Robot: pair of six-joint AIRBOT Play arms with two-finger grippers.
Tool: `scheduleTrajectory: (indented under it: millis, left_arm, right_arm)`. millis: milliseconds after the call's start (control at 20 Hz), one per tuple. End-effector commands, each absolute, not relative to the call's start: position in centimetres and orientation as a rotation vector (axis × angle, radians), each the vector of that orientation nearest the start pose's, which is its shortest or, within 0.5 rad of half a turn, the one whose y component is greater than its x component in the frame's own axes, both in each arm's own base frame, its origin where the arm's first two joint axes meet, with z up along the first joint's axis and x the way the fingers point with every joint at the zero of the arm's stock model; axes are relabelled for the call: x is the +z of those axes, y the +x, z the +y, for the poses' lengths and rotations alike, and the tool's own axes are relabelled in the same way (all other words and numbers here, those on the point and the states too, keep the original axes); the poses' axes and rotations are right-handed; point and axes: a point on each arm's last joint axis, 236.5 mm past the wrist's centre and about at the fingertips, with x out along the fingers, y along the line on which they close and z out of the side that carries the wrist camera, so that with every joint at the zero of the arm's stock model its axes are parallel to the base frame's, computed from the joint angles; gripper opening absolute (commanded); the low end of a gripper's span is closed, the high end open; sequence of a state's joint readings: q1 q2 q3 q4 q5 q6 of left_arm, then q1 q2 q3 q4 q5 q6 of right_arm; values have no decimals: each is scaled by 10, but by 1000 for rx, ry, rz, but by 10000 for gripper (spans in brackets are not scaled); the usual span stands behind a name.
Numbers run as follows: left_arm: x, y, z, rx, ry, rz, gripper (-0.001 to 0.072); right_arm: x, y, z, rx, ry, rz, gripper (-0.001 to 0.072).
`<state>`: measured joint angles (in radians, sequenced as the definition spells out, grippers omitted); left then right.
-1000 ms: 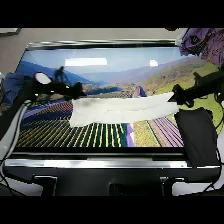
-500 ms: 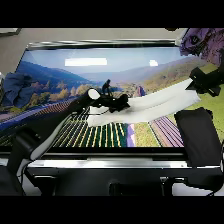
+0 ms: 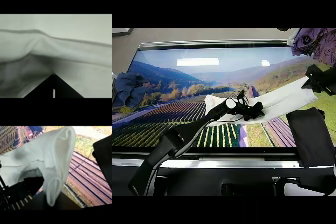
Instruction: Fold the clothes and pants, and hang the long-sleeved shirts on hangers.
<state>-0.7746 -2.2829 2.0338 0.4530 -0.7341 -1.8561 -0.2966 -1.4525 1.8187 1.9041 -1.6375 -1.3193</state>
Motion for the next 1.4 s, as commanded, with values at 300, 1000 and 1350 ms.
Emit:
scheduleTrajectory:
  millis: [300,1000,1350]
  left_arm:
    - [-24,421,-505,-782,-771,1401,16]
    - [160,492,-117,-284,-375,1104,20]
    - [141,477,-96,-275,-345,1194,20]
  right_arm:
    - [156,425,-30,-108,626,1179,32]
    - [132,459,234,80,710,1147,32]
    - [53,453,313,81,715,1279,32]
